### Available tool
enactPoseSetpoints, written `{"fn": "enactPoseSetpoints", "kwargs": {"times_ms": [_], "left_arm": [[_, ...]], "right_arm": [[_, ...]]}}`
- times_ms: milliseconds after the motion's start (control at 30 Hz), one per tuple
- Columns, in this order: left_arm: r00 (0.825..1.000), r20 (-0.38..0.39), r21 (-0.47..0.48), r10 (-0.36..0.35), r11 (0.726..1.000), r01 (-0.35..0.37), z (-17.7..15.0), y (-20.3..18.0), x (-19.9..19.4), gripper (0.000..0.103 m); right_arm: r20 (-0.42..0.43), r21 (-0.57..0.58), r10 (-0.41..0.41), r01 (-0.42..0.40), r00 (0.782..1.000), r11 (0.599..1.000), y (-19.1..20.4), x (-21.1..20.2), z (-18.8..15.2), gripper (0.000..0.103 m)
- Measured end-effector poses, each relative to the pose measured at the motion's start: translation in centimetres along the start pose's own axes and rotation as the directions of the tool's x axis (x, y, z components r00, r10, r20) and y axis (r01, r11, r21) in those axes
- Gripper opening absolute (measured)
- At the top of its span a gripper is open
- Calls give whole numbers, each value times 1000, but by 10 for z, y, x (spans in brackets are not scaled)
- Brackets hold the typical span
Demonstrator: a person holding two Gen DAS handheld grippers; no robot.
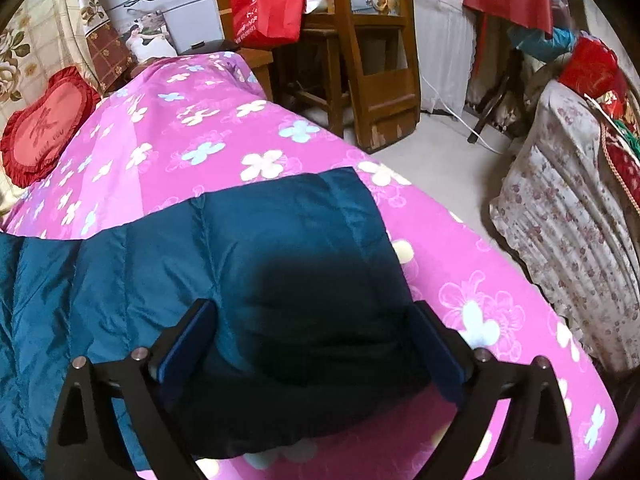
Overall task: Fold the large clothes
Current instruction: 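Grasp the jacket sleeve with the right tool and lift it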
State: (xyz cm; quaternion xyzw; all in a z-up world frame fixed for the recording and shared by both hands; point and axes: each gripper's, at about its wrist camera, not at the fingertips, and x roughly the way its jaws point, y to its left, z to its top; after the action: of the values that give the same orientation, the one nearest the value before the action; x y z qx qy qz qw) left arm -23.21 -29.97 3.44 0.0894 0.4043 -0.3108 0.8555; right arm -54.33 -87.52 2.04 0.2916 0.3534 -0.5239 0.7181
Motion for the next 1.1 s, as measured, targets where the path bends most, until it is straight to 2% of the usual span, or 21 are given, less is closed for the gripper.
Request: {"fn": "enactPoseSetpoints", "kwargs": {"times_ms": [33,100,133,167,200,233,267,433,567,700,800,933,1100], "left_arm": [[1000,1,0,0,1000,0,0,0,0,43],[1000,3,-1,-1,1000,1,0,0,0,43],[1000,4,-1,0,1000,0,0,0,0,43],[1000,4,-1,1,1000,-1,0,0,0,43],[1000,5,-1,3,1000,-3,0,0,-1,43],[1000,5,-1,5,1000,-5,1,1,-2,43],[1000,5,-2,9,1000,-9,2,1,-4,43],[998,12,-1,56,998,-56,13,8,-12,43],[997,12,-35,80,996,-79,30,22,-16,43],[995,25,-66,94,994,-92,55,41,-21,43],[996,20,-76,91,993,-89,74,55,-20,43],[997,35,-142,69,988,-64,82,77,-19,43],[999,0,-185,49,982,-48,82,93,-1,43]], "right_arm": [[5,-9,-2,2,1000,1000,1,0,-1,95],[18,-34,0,1,1000,999,7,-3,-1,81],[22,-45,9,-8,1000,999,9,-5,-1,63],[21,-54,28,-27,999,998,11,-8,0,36],[15,-57,63,-62,998,996,15,-13,1,28],[18,-60,65,-64,998,996,17,-18,2,21],[27,-62,80,-78,996,995,20,-26,3,18],[95,-77,190,-183,977,980,38,-71,10,16],[155,-172,285,-258,946,951,73,-122,18,16],[175,-253,366,-318,914,914,119,-159,23,16],[170,-334,429,-358,887,872,167,-185,20,16],[143,-429,500,-402,854,809,223,-210,6,16],[50,-502,590,-490,806,712,298,-231,-17,16]]}}
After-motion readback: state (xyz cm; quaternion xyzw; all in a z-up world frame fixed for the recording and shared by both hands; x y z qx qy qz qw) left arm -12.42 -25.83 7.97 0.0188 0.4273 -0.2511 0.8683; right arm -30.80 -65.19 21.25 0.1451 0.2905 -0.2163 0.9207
